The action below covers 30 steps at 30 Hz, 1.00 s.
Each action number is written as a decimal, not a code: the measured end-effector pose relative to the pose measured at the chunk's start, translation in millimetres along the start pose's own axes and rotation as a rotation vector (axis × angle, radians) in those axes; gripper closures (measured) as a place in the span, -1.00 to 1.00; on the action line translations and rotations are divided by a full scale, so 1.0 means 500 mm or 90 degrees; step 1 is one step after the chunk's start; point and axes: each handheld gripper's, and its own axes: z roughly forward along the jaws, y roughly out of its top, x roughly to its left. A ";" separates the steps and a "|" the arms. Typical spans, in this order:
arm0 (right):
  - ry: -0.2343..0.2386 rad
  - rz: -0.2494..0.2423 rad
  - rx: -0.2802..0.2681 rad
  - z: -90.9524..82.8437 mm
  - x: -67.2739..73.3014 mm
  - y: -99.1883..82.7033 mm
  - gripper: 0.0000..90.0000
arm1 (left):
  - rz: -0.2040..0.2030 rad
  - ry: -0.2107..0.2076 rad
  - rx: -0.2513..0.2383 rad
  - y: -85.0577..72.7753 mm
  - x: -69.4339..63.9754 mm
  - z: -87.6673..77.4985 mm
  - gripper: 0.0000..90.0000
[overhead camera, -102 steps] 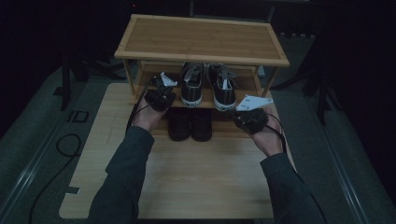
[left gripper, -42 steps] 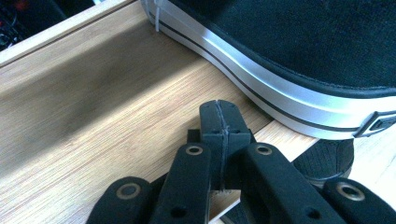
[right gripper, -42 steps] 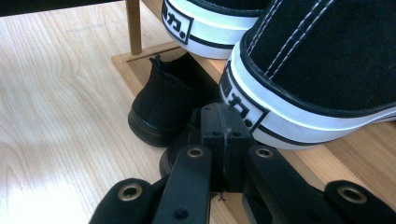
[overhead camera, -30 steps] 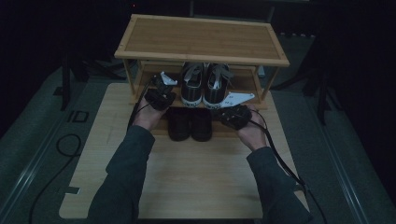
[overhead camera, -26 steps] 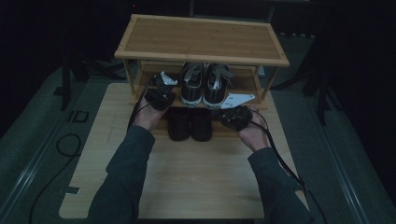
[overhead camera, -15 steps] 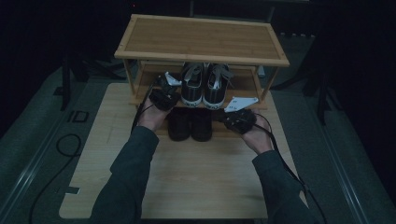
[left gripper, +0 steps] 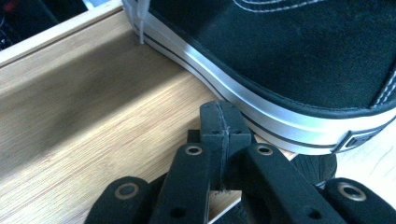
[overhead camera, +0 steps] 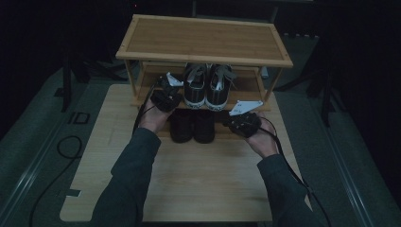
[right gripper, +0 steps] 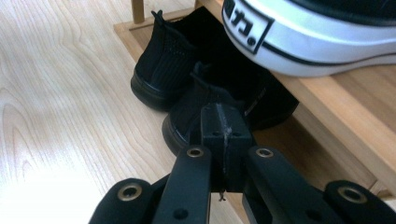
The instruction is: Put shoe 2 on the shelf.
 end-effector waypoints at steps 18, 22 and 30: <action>0.013 0.015 0.028 0.015 -0.001 -0.035 1.00 | 0.019 0.012 0.011 -0.016 0.019 -0.022 0.95; 0.013 0.022 0.035 0.015 -0.004 -0.045 1.00 | 0.021 0.010 0.004 -0.019 0.023 -0.030 0.95; 0.012 0.030 0.041 0.012 -0.009 -0.061 1.00 | 0.026 0.008 -0.008 -0.027 0.027 -0.046 0.93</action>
